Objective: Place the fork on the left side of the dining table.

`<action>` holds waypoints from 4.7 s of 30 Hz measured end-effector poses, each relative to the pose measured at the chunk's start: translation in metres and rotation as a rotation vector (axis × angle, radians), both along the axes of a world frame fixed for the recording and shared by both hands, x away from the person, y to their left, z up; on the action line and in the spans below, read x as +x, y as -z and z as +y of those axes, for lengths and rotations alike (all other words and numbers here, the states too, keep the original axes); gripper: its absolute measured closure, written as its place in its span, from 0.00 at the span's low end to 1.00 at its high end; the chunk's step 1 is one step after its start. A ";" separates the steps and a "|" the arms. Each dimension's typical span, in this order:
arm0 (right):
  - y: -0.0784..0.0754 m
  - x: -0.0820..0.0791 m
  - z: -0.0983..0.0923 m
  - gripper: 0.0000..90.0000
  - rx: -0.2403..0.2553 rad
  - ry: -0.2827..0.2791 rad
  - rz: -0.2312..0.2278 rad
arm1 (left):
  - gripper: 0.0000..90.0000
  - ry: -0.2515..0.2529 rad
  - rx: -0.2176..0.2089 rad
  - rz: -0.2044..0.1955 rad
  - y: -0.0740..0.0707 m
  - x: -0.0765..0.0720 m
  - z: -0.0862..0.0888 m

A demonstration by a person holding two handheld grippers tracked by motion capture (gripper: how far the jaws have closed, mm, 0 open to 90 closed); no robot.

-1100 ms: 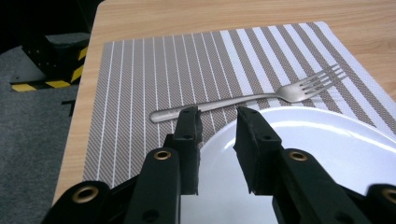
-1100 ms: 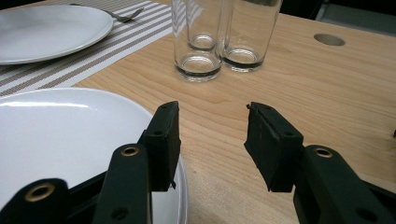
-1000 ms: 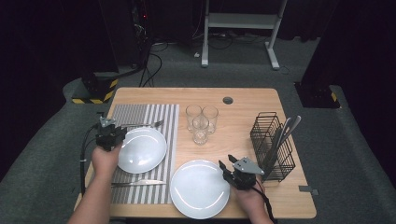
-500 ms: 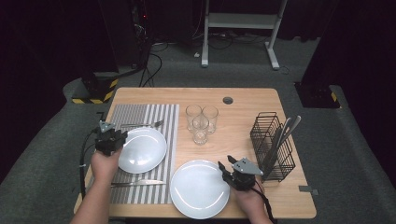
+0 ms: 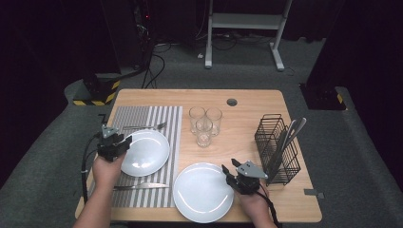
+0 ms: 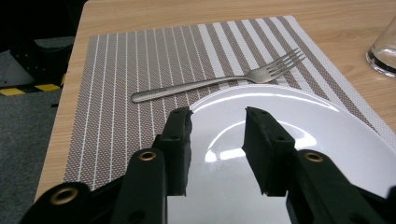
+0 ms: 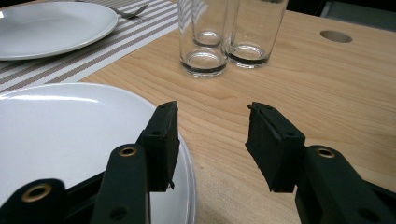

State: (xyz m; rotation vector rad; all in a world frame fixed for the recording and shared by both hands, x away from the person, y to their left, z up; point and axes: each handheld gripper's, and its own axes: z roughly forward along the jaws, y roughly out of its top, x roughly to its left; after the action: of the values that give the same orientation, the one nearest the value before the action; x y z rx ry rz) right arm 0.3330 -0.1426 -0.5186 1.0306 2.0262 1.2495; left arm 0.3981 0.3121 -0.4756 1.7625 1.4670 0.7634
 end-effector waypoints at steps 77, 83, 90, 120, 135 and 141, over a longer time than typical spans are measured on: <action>-0.012 0.018 0.012 0.13 0.026 -0.063 0.081 | 0.44 0.216 0.009 -0.040 0.027 -0.090 -0.057; -0.018 0.023 0.016 0.13 0.022 -0.067 0.086 | 0.45 0.217 -0.009 -0.051 0.028 -0.092 -0.052; -0.019 0.030 0.023 0.12 0.012 -0.068 0.100 | 0.44 0.220 -0.023 -0.067 0.029 -0.094 -0.045; -0.041 0.063 0.054 0.14 -0.006 -0.046 0.095 | 0.39 0.246 -0.014 -0.042 0.032 -0.093 -0.044; -0.048 0.071 0.068 0.14 -0.018 -0.043 0.079 | 0.39 0.246 -0.029 -0.051 0.031 -0.093 -0.042; -0.050 0.077 0.070 0.14 -0.008 -0.032 0.074 | 0.38 0.246 -0.027 -0.052 0.031 -0.092 -0.042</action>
State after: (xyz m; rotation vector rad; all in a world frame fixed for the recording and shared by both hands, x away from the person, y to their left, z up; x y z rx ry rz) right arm 0.4103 -0.0722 -0.4684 1.0591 2.1089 1.2358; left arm 0.3059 0.2701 -0.5066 1.8454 1.1930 0.6533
